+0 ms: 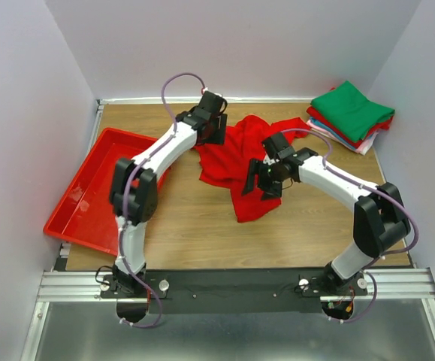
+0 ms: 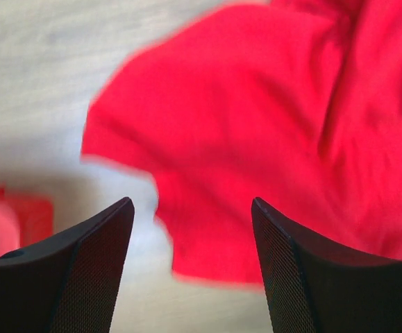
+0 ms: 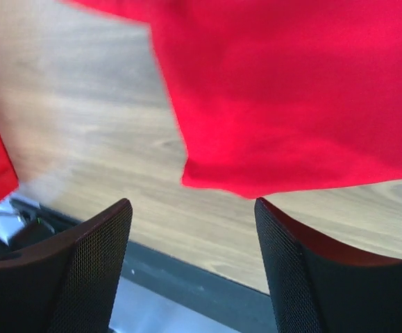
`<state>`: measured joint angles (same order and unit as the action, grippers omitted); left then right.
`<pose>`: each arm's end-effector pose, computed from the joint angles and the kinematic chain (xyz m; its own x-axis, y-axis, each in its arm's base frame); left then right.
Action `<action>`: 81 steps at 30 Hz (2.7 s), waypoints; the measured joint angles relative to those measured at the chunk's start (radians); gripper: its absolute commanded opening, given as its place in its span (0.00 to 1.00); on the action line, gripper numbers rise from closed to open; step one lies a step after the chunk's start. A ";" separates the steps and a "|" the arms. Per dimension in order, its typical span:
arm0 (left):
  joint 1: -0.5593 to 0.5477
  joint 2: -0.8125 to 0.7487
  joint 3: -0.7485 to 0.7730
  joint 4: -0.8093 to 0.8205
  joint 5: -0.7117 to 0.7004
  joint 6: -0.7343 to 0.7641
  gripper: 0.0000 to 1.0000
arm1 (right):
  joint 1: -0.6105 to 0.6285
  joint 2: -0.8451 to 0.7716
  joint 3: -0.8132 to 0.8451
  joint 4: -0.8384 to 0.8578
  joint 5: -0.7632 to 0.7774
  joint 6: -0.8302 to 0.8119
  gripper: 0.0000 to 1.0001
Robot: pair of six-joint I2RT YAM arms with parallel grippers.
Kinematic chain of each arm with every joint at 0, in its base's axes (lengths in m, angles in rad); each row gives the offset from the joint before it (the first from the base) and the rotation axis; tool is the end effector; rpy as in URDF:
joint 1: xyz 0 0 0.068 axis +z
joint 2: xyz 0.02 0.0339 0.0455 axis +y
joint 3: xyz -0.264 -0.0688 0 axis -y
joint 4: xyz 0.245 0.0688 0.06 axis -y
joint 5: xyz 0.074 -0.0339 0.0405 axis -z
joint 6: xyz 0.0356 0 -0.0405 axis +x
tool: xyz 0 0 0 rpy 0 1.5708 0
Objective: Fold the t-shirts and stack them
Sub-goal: Flatten the tshirt out
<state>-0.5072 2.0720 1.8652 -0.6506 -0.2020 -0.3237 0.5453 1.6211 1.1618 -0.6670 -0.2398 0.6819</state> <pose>0.4145 -0.2221 0.2711 -0.7415 0.0555 -0.6687 0.1321 0.9891 -0.0643 0.2745 0.1764 0.2243 -0.9719 0.1265 -0.1987 0.0275 0.8988 0.4375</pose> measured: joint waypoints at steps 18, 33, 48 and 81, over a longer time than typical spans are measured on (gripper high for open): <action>-0.354 -0.378 -0.724 0.141 0.317 -0.213 0.55 | -0.345 -0.095 -0.092 0.003 0.066 -0.031 0.79; -0.385 -0.285 -0.725 0.208 0.405 -0.249 0.52 | -0.393 -0.132 -0.148 0.000 0.066 -0.051 0.79; -0.385 -0.234 -0.701 0.208 0.395 -0.246 0.52 | -0.404 -0.137 -0.148 0.000 0.063 -0.055 0.79; -0.087 -0.816 -0.778 0.038 0.143 -0.280 0.00 | -0.429 0.076 0.118 -0.012 0.155 -0.141 0.78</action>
<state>-0.5945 1.2560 1.0874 -0.6128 -0.0589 -0.6041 0.1165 1.6970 1.2800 -0.6788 -0.0845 0.5411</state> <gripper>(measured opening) 0.011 0.790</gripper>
